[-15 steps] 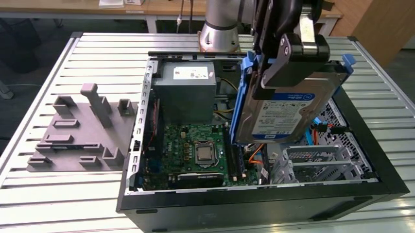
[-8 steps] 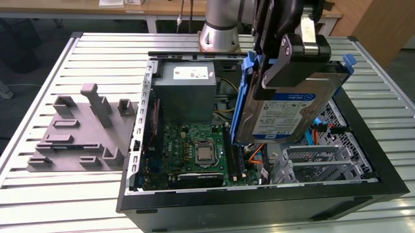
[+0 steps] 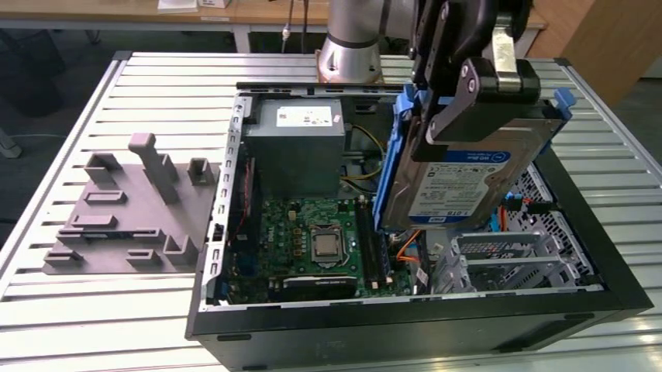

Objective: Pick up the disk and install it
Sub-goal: 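Insert the disk into the insertion slot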

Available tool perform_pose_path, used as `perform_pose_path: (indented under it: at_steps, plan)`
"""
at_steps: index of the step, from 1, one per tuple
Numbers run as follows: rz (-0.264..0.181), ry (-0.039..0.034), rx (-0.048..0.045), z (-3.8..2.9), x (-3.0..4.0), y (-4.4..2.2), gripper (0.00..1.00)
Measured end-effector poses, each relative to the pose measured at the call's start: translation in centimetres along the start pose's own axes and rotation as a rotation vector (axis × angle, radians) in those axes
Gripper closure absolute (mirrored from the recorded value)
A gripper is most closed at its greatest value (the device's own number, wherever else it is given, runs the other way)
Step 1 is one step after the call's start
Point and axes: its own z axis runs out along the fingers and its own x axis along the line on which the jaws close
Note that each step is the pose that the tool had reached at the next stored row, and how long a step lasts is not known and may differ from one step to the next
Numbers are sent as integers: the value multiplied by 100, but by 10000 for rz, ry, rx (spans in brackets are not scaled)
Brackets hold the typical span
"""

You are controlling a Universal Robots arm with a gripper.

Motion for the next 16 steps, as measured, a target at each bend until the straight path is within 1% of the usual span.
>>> perform_pose_path:
  at_steps: [3, 8, 10, 12, 16]
  plan:
    - [0, 0, -4, 12, 1, -23, 64]
    - [0, 1, -5, 54, 10, -28, 64]
    - [0, 2, -7, 62, 11, -45, 64]
    - [1, 0, -16, 72, 10, -78, 64]
    - [1, 4, -51, 89, 4, -170, 64]
